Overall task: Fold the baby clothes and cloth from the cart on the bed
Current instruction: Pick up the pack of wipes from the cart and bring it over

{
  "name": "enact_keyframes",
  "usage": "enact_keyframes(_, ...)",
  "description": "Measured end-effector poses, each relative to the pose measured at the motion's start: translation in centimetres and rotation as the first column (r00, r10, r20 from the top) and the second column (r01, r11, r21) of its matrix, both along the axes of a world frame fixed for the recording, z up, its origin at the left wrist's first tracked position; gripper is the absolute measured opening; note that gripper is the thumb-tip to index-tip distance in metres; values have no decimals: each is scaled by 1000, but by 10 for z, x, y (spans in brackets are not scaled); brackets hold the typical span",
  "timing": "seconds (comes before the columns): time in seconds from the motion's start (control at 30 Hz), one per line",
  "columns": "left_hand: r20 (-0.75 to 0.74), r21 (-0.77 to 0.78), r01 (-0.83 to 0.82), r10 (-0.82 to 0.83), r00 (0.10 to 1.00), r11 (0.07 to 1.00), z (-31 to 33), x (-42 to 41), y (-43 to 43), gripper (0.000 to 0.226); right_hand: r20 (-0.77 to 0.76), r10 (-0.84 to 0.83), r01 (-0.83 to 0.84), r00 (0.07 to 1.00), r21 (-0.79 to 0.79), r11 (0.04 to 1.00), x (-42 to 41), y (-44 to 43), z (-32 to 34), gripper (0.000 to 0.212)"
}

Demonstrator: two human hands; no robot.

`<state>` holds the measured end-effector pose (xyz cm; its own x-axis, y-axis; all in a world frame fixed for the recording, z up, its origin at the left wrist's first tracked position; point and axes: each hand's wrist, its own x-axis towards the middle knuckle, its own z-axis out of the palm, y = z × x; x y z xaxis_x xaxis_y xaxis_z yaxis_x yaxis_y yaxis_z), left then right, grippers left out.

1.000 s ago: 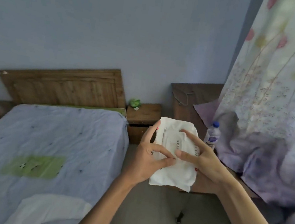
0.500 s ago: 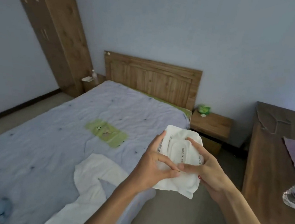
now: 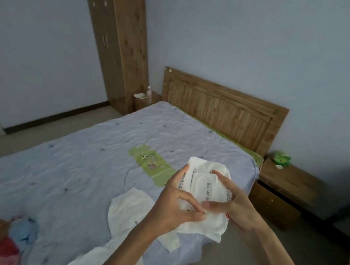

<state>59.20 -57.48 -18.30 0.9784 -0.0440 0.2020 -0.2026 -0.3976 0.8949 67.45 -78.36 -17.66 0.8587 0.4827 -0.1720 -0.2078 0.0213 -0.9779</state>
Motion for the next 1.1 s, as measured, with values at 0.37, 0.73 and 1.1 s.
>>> enact_keyframes(0.37,38,-32,-108,109,993,994,-13,36,106,23,17,84,-84,996,-8,996,52,116,-4,92)
enact_keyframes(0.73,15,-62,-359,361,933,931,-25,34,187,25,-22,334,-335,942,-53,941,98,229,-14,92)
enact_keyframes(1.1,62,-68,-639,643,764,766,-14,26,239,26,-63,641,-642,765,7,767,141,340,-18,98)
